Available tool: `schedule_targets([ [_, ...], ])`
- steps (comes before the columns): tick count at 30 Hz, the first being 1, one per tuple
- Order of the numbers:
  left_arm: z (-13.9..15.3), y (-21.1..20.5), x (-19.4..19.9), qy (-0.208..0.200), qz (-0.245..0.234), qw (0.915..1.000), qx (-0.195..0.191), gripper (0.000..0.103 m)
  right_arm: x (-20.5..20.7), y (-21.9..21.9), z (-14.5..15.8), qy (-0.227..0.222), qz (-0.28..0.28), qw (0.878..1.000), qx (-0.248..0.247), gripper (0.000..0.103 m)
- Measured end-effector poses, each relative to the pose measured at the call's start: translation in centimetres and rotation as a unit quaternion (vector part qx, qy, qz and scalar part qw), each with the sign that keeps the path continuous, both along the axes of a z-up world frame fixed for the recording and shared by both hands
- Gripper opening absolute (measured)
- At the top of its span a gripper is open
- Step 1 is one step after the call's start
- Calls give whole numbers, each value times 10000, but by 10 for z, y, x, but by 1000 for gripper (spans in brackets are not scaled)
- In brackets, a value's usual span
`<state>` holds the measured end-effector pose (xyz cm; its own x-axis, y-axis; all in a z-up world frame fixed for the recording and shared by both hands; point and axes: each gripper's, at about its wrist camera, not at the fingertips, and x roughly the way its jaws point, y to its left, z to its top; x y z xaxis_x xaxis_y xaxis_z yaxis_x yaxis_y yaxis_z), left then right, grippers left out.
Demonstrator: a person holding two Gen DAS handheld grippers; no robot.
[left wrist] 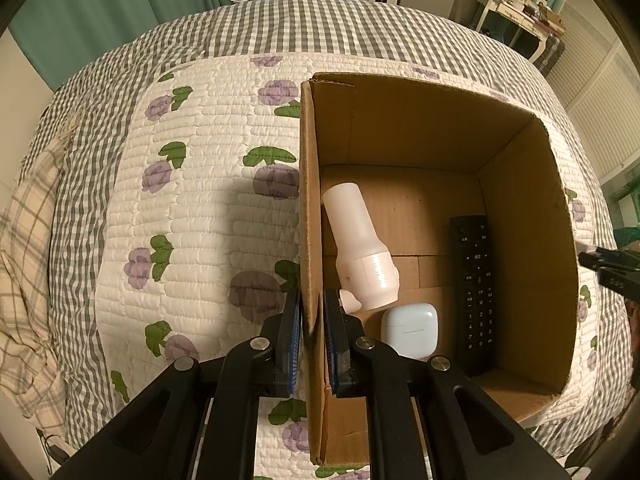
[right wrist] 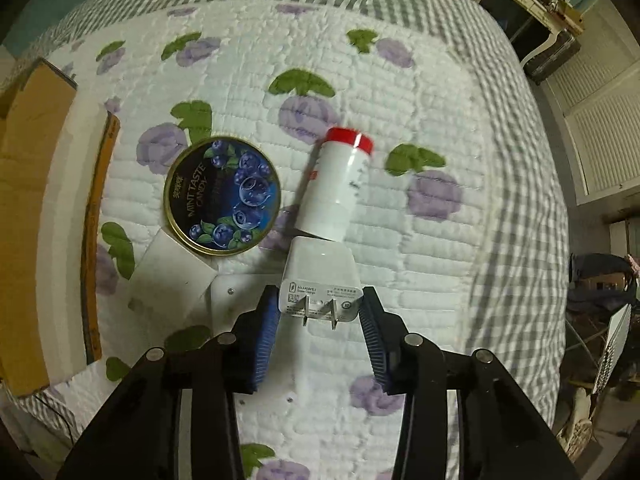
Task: Organize rigid objects
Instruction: 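Grasp the white plug charger with the right tool, then place the white plug charger into the box with the right tool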
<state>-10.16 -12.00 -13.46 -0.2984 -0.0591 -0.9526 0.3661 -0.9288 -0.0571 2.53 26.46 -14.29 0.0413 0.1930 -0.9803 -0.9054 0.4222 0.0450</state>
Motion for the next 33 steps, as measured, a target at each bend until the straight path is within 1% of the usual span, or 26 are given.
schedule_targets([
  [1,0,0,0,1,4,10000,4,10,-1,1,7,-22,12,10000,82,41],
  [2,0,0,0,2,12,10000,12,10,-3,24,17,-6,69,9999,148,41],
  [5,0,0,0,4,19,10000,20,10,-3,34,46,-202,74,9992,338,40],
  [7,0,0,0,4,18,10000,16,10,-2,37,71,-156,77,9977,657,41],
  [8,0,0,0,5,17,10000,14,10,-10,39,88,-79,157,9965,815,41],
  [10,0,0,0,2,28,10000,22,10,-19,44,119,-139,337,9922,1190,41],
  [13,-1,0,1,-7,41,10000,15,10,-55,57,168,-22,732,9821,1737,41],
  [15,-1,0,1,-7,35,10000,7,10,-83,70,187,19,1044,9752,1949,41],
  [17,-1,0,1,-7,35,10000,10,10,-108,82,194,18,1318,9705,2021,41],
  [20,-1,0,1,0,55,10000,32,10,-145,104,189,48,1695,9660,1950,40],
  [21,0,-1,1,17,345,9994,73,10,-153,111,184,55,1781,9651,1916,40],
  [23,0,-1,2,34,341,9994,104,10,-173,122,175,90,1951,9645,1779,40],
  [27,0,-5,3,74,379,9990,221,10,-192,137,142,122,2048,9671,1501,40],
  [30,0,-6,3,87,366,9990,236,10,-199,143,114,46,2084,9702,1236,40],
  [33,0,-7,3,84,374,9989,281,10,-202,144,98,-30,2138,9712,1051,40],
])
